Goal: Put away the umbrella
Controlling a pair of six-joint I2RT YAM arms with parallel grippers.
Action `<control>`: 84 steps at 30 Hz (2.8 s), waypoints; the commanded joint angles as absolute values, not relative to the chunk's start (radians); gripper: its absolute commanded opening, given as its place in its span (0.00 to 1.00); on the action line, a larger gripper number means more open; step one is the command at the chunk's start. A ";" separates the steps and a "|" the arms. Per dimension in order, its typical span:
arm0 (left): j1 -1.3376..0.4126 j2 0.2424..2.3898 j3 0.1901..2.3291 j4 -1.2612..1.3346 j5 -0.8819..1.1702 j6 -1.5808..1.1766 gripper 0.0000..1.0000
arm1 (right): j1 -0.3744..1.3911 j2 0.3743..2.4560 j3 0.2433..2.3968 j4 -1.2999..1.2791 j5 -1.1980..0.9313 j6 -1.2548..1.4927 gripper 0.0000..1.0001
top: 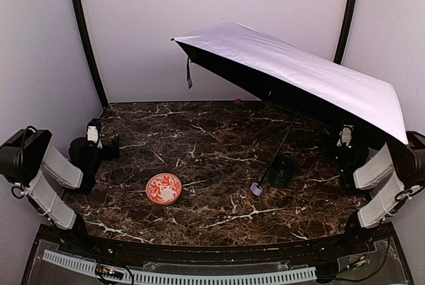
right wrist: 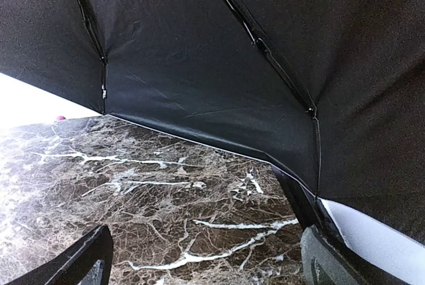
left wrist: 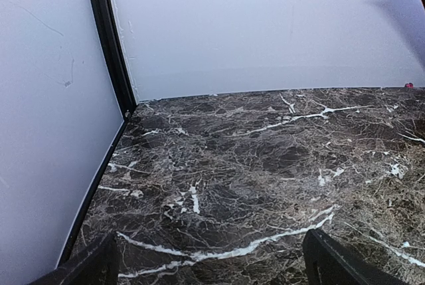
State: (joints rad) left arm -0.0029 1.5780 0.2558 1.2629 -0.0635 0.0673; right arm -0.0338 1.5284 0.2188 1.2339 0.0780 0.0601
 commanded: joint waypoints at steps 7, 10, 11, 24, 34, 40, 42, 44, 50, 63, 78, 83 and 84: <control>0.000 1.573 0.258 1.284 -0.055 0.071 0.99 | -0.035 1.532 0.238 1.265 0.073 0.052 0.99; 0.000 1.573 0.260 1.281 -0.052 0.071 0.99 | -0.035 1.521 0.215 1.310 0.067 0.050 0.99; 0.000 1.573 0.264 1.274 -0.049 0.070 0.99 | -0.035 1.507 0.192 1.335 0.045 0.042 0.99; -0.099 1.348 0.515 0.855 -0.081 0.016 0.99 | -0.012 1.088 0.241 0.713 0.025 0.153 0.99; -0.826 1.325 0.873 0.220 -0.157 0.207 0.92 | -0.011 0.909 0.248 0.506 -0.006 0.221 0.99; -1.103 1.450 0.994 -0.130 -0.102 0.102 0.88 | -0.010 0.934 0.261 0.508 -0.021 0.219 0.99; -1.130 1.489 1.032 -0.243 -0.069 0.016 0.76 | -0.011 0.945 0.268 0.505 -0.027 0.219 0.99; -1.133 1.522 1.070 -0.376 -0.038 -0.052 0.49 | -0.010 0.949 0.272 0.505 -0.031 0.222 0.99; -1.142 1.585 1.069 -0.621 0.018 -0.236 0.00 | -0.010 0.927 0.258 0.509 -0.037 0.230 0.99; -1.180 1.676 1.004 -0.766 -0.036 -0.321 0.00 | -0.010 0.933 0.261 0.510 -0.043 0.230 0.99; -1.044 1.711 0.913 -0.718 -0.155 -0.313 0.00 | -0.011 0.945 0.264 0.520 -0.048 0.226 0.99; -0.944 1.714 0.909 -0.695 -0.190 -0.316 0.00 | -0.010 0.943 0.263 0.526 -0.049 0.224 0.99; -0.925 1.712 0.905 -0.681 -0.206 -0.310 0.00 | -0.010 0.945 0.261 0.529 -0.049 0.224 0.99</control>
